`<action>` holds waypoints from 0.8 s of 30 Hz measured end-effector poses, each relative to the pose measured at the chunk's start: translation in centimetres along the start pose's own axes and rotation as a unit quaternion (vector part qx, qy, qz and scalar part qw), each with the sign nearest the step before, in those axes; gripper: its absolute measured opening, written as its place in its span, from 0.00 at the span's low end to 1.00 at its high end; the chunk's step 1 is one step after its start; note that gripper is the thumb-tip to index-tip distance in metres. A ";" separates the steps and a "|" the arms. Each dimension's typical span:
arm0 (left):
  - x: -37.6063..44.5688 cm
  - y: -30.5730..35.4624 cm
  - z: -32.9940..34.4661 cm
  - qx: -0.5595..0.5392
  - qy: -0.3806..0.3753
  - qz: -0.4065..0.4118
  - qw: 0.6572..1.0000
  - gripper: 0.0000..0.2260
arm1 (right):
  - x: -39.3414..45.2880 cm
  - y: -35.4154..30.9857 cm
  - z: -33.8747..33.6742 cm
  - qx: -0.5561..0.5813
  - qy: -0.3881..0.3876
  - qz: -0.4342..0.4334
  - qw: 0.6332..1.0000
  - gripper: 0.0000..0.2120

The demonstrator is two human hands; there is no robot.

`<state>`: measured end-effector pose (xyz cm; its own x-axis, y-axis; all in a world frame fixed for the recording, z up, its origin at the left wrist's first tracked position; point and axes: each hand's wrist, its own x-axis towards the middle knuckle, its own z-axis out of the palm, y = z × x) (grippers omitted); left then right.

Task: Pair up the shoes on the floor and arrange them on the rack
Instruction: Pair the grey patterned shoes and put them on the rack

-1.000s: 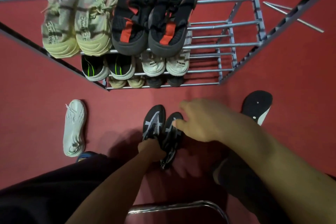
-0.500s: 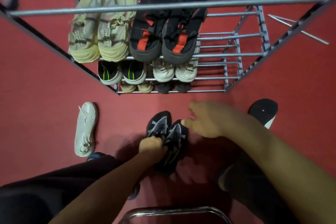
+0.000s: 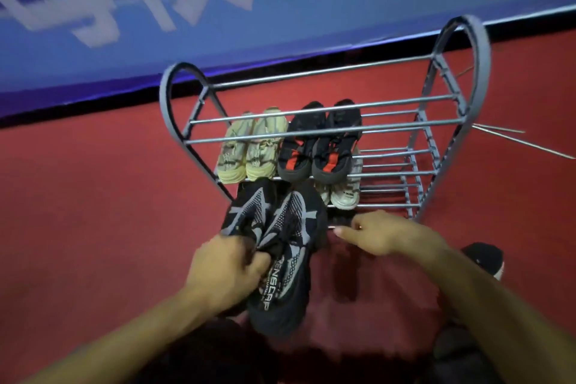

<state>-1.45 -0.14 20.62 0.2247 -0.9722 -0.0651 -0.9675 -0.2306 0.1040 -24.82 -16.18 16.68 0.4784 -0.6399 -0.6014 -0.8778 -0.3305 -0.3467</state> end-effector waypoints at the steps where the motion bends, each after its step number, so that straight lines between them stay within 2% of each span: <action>1: 0.4 -0.1 -2.2 -0.003 0.029 0.001 1.000 0.19 | -0.5 0.3 -0.1 -0.003 0.006 0.001 1.000 0.31; 6: 4.9 0.4 -10.1 -0.037 0.140 0.016 0.989 0.21 | -2.1 1.3 0.0 -0.060 0.002 0.021 0.998 0.31; 10: 12.5 1.2 -12.5 -0.047 0.161 0.001 0.986 0.20 | -2.2 0.8 0.5 -0.065 -0.014 0.007 0.998 0.32; 13: 18.9 0.6 -12.2 -0.059 0.167 -0.022 0.984 0.19 | -1.6 1.1 0.7 -0.060 -0.019 -0.004 0.998 0.32; 16: 23.6 -1.3 -11.0 -0.025 0.167 -0.067 0.983 0.19 | -0.7 1.7 0.1 -0.037 -0.003 -0.016 0.999 0.31; 20: 26.8 -4.0 -8.3 0.013 0.135 -0.135 0.982 0.16 | 0.7 2.4 -0.8 -0.019 0.026 -0.020 0.999 0.30; 24: 28.3 -4.6 -7.0 -0.003 0.145 -0.168 0.975 0.17 | 2.0 2.7 -1.2 -0.014 0.019 -0.017 1.000 0.29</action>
<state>10.13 -26.91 25.27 0.5532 -0.8118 0.1867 -0.8330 -0.5375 0.1312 -26.31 -19.19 15.44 0.5068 -0.6542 -0.5614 -0.8619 -0.3708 -0.3460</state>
